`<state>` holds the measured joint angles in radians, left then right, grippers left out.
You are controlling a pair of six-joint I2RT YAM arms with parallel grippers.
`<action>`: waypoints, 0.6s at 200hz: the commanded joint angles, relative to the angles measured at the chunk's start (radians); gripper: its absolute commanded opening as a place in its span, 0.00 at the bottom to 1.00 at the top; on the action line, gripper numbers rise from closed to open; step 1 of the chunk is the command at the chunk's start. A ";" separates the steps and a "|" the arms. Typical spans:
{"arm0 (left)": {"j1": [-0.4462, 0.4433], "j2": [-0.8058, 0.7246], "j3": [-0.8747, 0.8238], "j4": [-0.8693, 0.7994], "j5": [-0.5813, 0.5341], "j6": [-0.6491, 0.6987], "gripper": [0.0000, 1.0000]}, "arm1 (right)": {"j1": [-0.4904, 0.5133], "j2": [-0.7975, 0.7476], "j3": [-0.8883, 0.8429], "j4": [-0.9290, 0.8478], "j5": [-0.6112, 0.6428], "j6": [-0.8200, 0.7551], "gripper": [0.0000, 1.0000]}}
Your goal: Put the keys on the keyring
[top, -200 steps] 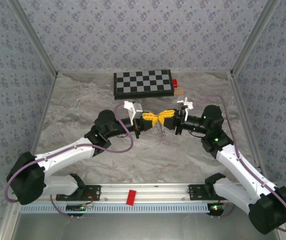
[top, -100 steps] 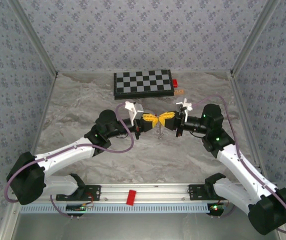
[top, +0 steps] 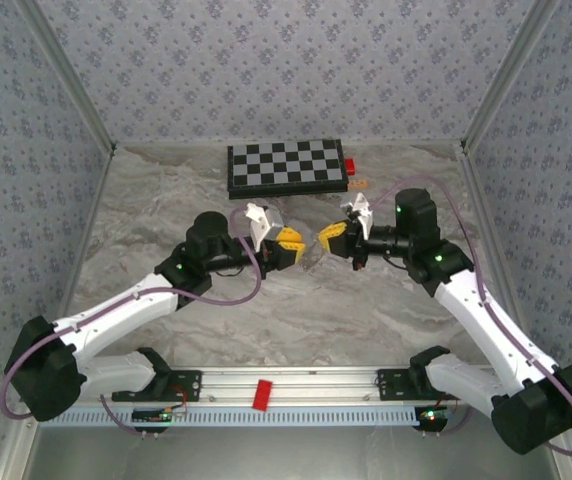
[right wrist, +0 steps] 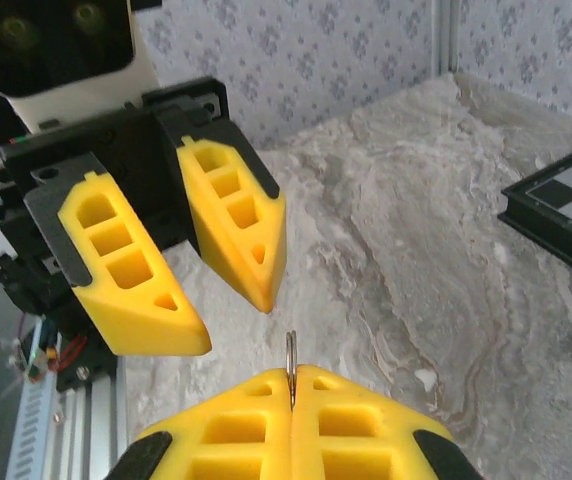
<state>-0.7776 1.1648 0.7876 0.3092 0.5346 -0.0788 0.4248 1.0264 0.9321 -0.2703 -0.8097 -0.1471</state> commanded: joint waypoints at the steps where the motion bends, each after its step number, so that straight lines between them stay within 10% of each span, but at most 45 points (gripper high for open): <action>1: 0.017 -0.027 0.053 -0.110 0.032 0.086 0.29 | 0.048 0.018 0.095 -0.182 0.078 -0.132 0.00; 120: 0.028 -0.007 0.058 -0.138 0.103 0.141 0.29 | 0.156 0.133 0.231 -0.401 0.164 -0.264 0.00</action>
<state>-0.7525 1.1481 0.8036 0.1661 0.5945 0.0444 0.5724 1.1606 1.1397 -0.6498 -0.6491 -0.3882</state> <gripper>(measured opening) 0.289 0.045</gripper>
